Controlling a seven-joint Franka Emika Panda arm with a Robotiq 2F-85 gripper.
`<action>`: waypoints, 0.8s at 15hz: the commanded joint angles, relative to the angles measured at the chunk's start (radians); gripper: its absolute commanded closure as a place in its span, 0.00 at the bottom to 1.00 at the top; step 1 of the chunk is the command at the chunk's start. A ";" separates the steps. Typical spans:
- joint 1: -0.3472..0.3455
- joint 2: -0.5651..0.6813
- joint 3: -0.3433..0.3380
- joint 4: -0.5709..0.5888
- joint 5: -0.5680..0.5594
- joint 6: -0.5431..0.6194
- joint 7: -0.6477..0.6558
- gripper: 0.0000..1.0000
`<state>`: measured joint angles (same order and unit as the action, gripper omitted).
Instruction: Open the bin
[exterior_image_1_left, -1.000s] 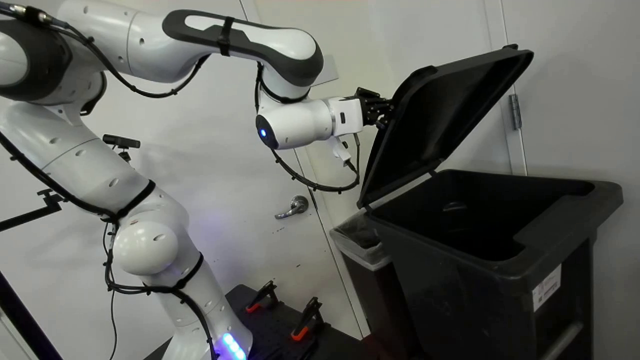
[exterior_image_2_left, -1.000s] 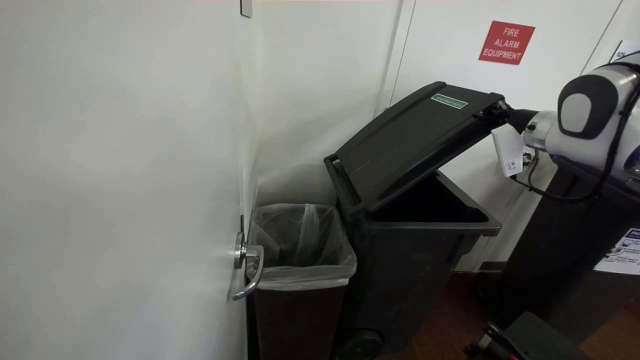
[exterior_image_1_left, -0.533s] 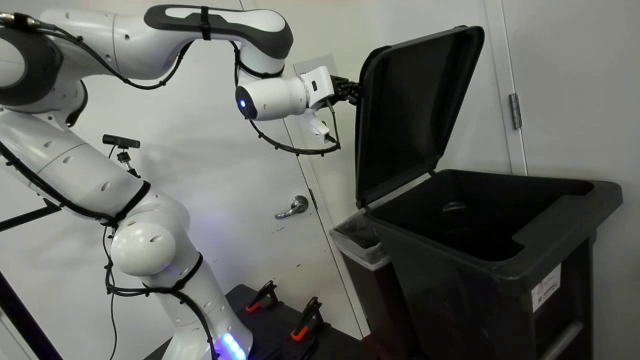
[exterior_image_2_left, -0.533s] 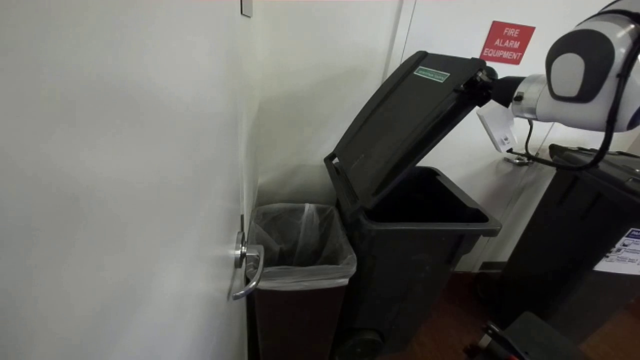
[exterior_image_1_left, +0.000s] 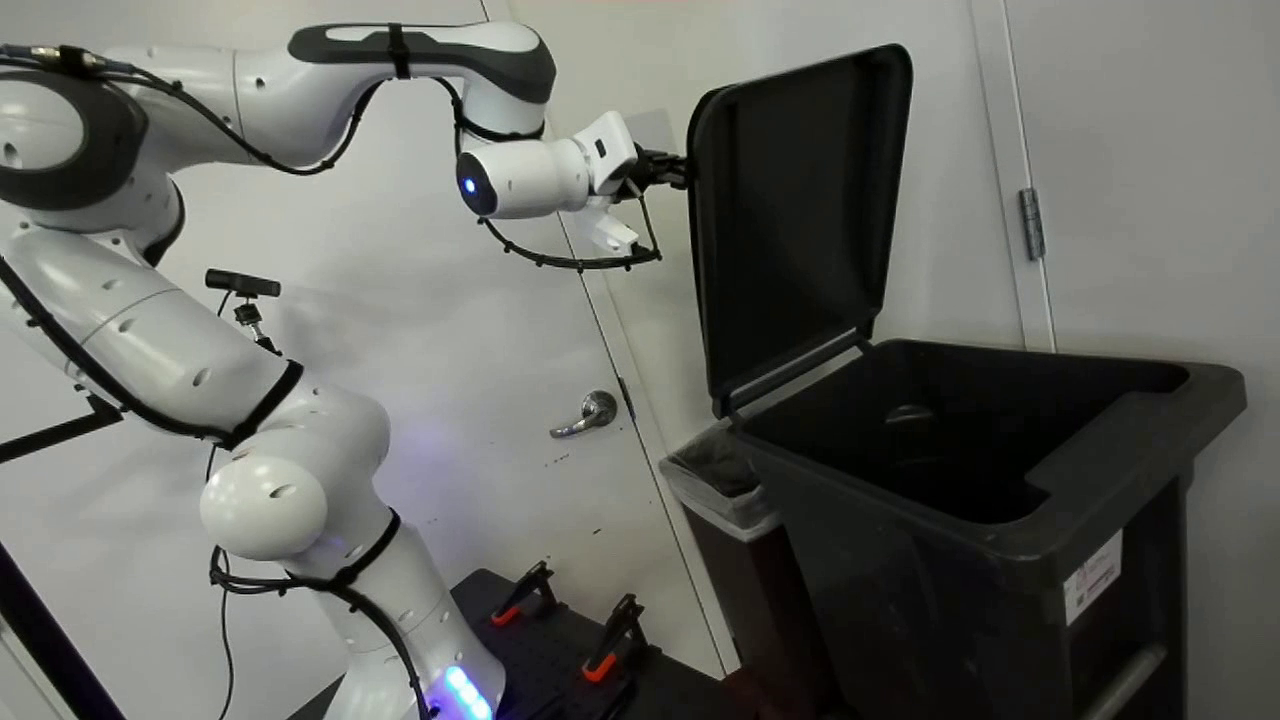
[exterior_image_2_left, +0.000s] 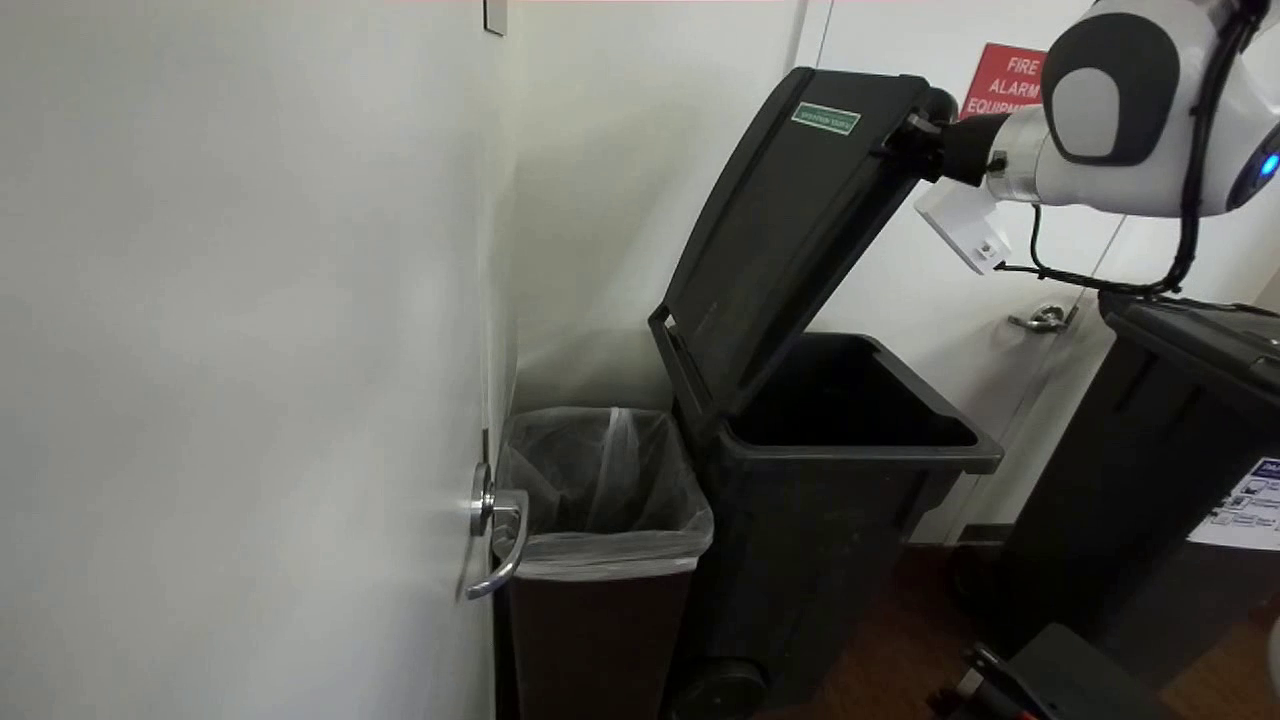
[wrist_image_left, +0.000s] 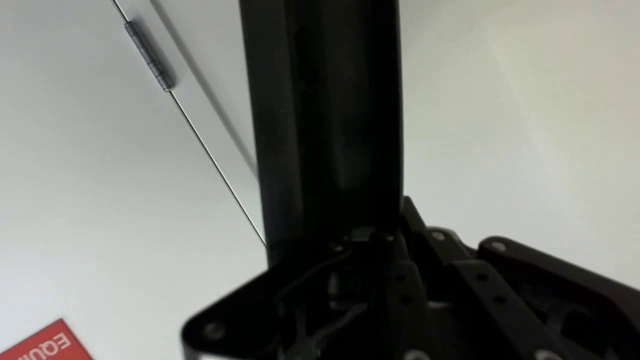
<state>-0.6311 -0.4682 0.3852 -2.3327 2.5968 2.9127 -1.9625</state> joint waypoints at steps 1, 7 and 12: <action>-0.004 -0.001 0.005 0.000 0.000 0.000 0.000 0.95; -0.022 0.003 0.035 0.028 0.007 0.018 -0.019 0.99; -0.102 -0.020 0.182 0.103 0.007 0.088 -0.049 0.99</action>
<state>-0.6829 -0.4729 0.4698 -2.2995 2.5968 2.9646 -1.9712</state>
